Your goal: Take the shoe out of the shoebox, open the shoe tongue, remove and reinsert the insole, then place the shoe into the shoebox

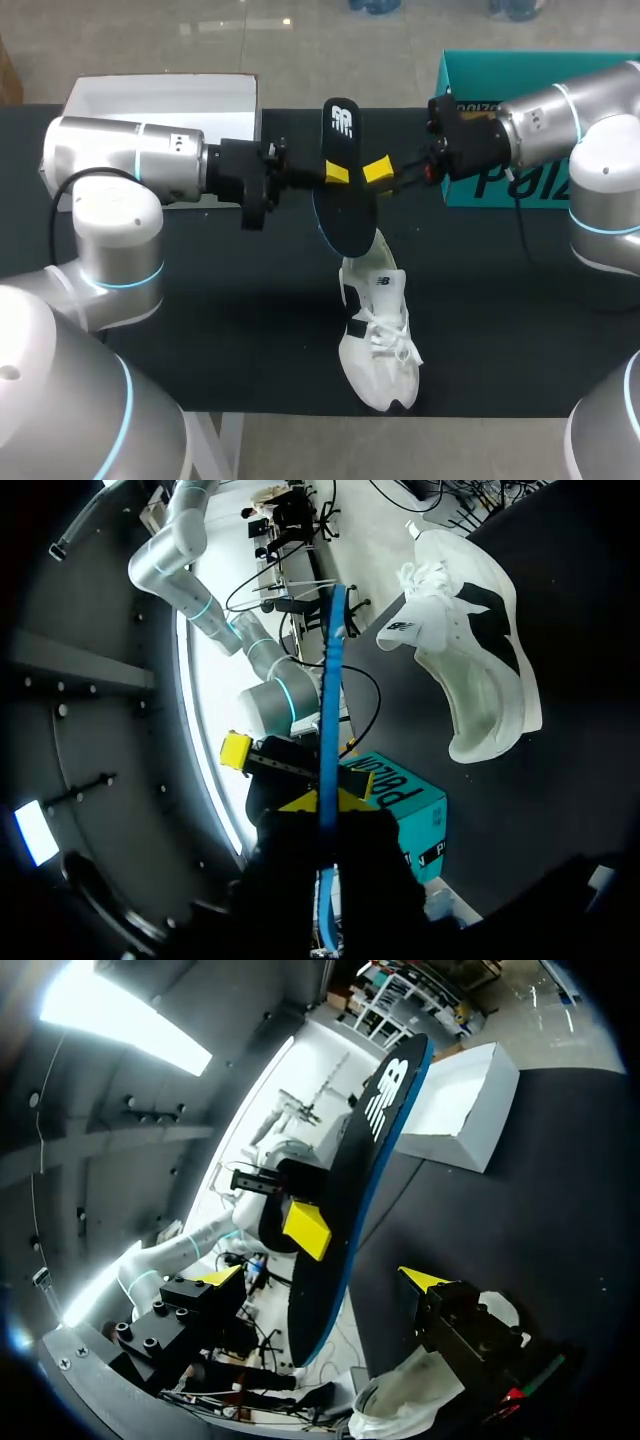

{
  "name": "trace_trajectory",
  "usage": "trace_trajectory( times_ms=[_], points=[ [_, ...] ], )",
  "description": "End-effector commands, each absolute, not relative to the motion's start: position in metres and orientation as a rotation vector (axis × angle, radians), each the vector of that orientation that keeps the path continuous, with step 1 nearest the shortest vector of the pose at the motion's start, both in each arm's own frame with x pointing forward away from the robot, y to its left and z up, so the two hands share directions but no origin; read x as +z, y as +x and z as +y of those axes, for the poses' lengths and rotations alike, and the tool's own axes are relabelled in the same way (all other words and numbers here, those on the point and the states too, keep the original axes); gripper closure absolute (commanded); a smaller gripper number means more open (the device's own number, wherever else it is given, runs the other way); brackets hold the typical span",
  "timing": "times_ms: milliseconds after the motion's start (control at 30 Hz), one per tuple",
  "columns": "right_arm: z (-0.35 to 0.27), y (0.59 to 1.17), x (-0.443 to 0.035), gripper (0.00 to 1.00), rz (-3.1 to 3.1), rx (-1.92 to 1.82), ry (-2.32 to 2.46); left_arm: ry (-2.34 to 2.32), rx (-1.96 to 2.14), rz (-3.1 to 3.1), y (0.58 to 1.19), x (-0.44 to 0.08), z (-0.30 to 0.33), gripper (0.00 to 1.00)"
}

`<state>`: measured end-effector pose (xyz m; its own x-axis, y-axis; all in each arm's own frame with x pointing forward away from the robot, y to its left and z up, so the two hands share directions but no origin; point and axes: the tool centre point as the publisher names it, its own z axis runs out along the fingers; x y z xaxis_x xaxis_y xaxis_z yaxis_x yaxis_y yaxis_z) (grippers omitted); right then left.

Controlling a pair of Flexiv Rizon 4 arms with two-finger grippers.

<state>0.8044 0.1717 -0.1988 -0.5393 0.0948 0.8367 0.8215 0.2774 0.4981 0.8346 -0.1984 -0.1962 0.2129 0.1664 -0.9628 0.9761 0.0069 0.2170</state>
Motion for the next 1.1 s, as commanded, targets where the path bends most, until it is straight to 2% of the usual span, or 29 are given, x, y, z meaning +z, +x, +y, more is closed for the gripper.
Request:
trace_trajectory(
  times_ms=[33,300,333,400,433,467,600,967,1067,1100],
  points=[
    [0.176,0.805,-0.2,0.0,-1.843,-1.313,-0.826,1.402,-0.943,1.172,0.834,-0.197,-0.2,1.0],
    [0.181,0.806,-0.201,0.01,-1.832,-1.319,-0.813,1.402,-0.943,1.172,0.834,-0.197,-0.2,1.0],
    [0.182,0.806,-0.2,0.09,-1.834,-1.319,-0.809,1.402,-0.943,1.172,0.834,-0.197,-0.2,1.0],
    [0.183,0.806,-0.2,0.16,-1.835,-1.32,-0.805,1.402,-0.943,1.172,0.834,-0.197,-0.2,1.0],
    [0.183,0.806,-0.2,0.38,-1.835,-1.32,-0.804,1.402,-0.943,1.172,0.834,-0.197,-0.2,1.0],
    [0.183,0.806,-0.2,0.51,-1.834,-1.321,-0.802,1.402,-0.943,1.172,0.834,-0.197,-0.2,1.0],
    [0.183,0.805,-0.201,0.62,-1.83,-1.321,-0.796,1.402,-0.943,1.172,0.834,-0.197,-0.2,1.0],
    [0.188,0.805,-0.203,0.71,-1.823,-1.317,-0.78,1.402,-0.943,1.172,0.834,-0.197,-0.2,1.0],
    [0.189,0.805,-0.203,0.83,-1.82,-1.319,-0.777,1.402,-0.943,1.172,0.834,-0.197,-0.2,1.0],
    [0.189,0.805,-0.204,0.96,-1.82,-1.32,-0.777,1.402,-0.943,1.172,0.834,-0.197,-0.2,1.0]
  ],
)
